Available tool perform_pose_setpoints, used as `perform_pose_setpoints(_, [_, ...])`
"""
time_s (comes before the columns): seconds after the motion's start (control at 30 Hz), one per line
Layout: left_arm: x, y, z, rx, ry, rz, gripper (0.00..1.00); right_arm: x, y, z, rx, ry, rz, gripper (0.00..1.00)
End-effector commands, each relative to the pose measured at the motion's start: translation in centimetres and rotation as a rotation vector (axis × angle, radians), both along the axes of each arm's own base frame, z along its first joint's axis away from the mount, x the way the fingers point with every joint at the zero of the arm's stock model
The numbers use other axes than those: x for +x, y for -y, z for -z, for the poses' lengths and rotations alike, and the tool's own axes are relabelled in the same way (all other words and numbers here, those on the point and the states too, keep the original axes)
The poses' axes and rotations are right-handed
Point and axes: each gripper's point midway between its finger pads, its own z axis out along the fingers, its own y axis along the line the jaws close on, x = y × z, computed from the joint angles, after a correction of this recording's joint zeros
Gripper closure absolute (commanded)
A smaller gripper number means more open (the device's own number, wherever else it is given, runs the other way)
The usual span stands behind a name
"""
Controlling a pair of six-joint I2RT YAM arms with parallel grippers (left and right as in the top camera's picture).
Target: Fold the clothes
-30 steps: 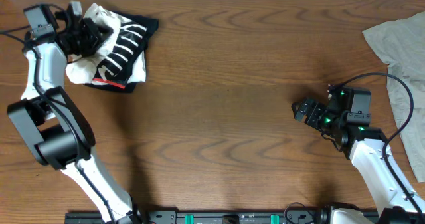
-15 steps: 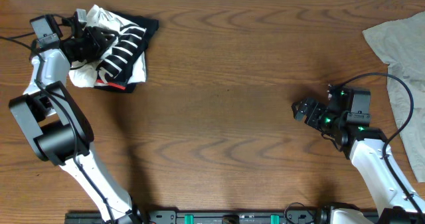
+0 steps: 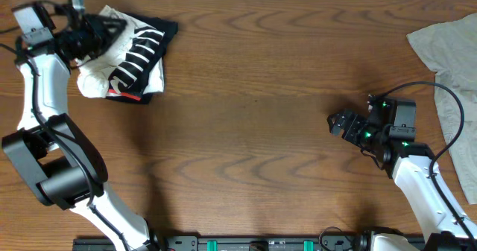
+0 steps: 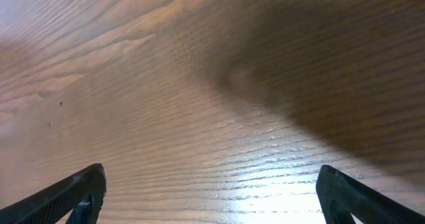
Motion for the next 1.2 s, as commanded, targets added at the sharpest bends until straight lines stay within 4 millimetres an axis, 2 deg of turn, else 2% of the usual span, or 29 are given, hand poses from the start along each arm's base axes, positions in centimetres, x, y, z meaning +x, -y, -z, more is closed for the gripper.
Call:
perform_pose_setpoints(0.0, [-1.5, 1.1, 3.9, -0.007, -0.032, 0.052, 0.81, 0.2, 0.4, -0.3, -0.004, 0.009, 0.013, 0.01])
perform_pose_setpoints(0.17, [-2.7, 1.4, 6.9, -0.007, -0.012, 0.059, 0.81, 0.2, 0.4, -0.3, -0.004, 0.009, 0.013, 0.01])
perform_pose_setpoints(0.27, [-2.9, 1.4, 7.9, 0.004, -0.006, 0.053, 0.81, 0.2, 0.4, -0.3, -0.004, 0.009, 0.013, 0.01])
perform_pose_setpoints(0.43, [-2.5, 1.4, 7.4, -0.02, -0.02, 0.028, 0.76, 0.2, 0.4, -0.3, -0.004, 0.009, 0.012, 0.01])
perform_pose_setpoints(0.53, [-2.1, 2.7, 4.1, -0.052, 0.051, 0.059, 0.76, 0.2, 0.4, -0.3, -0.004, 0.009, 0.013, 0.01])
perform_pose_setpoints(0.77, [-2.5, 7.1, -5.1, 0.115, 0.175, -0.003, 0.7, 0.2, 0.4, -0.3, -0.004, 0.009, 0.013, 0.01])
perform_pose_setpoints(0.87, [-3.2, 9.8, -7.8, 0.186, 0.202, -0.041, 0.67, 0.2, 0.4, -0.3, -0.004, 0.009, 0.012, 0.01])
perform_pose_setpoints(0.93, [-3.5, 11.2, -8.4, 0.23, 0.204, -0.061, 0.64, 0.2, 0.4, -0.3, -0.004, 0.009, 0.013, 0.01])
perform_pose_setpoints(1.0, [-3.8, 12.5, -8.2, 0.278, 0.187, -0.082, 0.57, 0.2, 0.4, -0.3, -0.004, 0.009, 0.013, 0.01])
perform_pose_setpoints(1.1, [-3.9, 13.7, -6.7, 0.342, 0.135, -0.109, 0.22, 0.2, 0.4, -0.3, -0.004, 0.008, 0.013, 0.01])
perform_pose_setpoints(1.13, [-4.1, 13.9, -6.2, 0.359, 0.114, -0.113, 0.05, 0.2, 0.4, -0.3, -0.004, 0.009, 0.013, 0.01])
perform_pose_setpoints(1.17, [-4.3, 14.0, -5.8, 0.369, 0.098, -0.113, 0.02, 0.2, 0.4, -0.3, -0.004, 0.009, 0.013, 0.01])
